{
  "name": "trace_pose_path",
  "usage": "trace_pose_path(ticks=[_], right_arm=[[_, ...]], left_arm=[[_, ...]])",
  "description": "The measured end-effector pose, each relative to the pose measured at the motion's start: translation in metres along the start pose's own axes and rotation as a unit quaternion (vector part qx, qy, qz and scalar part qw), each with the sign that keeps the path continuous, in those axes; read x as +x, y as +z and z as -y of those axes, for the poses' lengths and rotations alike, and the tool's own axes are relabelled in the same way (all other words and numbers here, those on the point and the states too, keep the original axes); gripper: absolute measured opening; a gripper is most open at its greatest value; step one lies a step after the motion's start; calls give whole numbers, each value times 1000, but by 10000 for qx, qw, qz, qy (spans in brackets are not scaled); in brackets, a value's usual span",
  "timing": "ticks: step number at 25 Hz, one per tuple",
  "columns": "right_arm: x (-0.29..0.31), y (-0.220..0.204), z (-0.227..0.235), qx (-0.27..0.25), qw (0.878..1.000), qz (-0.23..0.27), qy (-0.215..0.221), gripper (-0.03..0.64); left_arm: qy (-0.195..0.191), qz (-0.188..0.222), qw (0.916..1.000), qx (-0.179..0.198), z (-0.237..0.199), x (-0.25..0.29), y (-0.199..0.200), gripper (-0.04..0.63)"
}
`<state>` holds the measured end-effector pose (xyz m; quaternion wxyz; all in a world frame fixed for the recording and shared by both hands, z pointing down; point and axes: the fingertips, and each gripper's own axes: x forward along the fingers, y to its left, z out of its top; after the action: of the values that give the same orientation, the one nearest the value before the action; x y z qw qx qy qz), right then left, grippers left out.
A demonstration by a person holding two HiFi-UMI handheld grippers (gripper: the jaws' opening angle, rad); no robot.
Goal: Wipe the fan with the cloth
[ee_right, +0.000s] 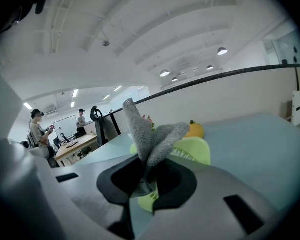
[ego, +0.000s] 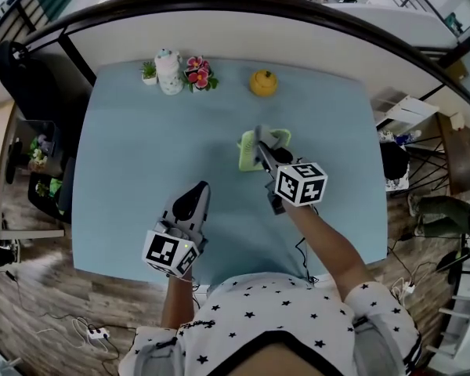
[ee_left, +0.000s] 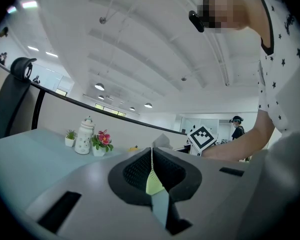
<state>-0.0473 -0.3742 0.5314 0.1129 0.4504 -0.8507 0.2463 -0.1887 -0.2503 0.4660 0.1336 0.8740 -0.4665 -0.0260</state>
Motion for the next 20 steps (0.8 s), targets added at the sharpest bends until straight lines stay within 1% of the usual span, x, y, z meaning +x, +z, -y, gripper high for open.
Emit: trace_pose_path(ticks=[4,9,12,15,20], right_arm=[[-15,4,23,106,9997,110,-211,54],[-32,1,59,344,9973,189,-621,54],[-41,-4,75,408,9957,193,-812,54],[-42,-7,79,419,9954,166,-848,54],[-40,-3,78,425,9953,233,-834,54]], left_arm=[[7,-21,10000,11,6,-4,0,32],[53,-83,9999,25,5,-8,-2,32],[-7,-48,10000,51,10,-6,-1,32],[-55,-39,9999,110,15,-6,2,32],[16,-35,9999,98,13,-8,3,32]])
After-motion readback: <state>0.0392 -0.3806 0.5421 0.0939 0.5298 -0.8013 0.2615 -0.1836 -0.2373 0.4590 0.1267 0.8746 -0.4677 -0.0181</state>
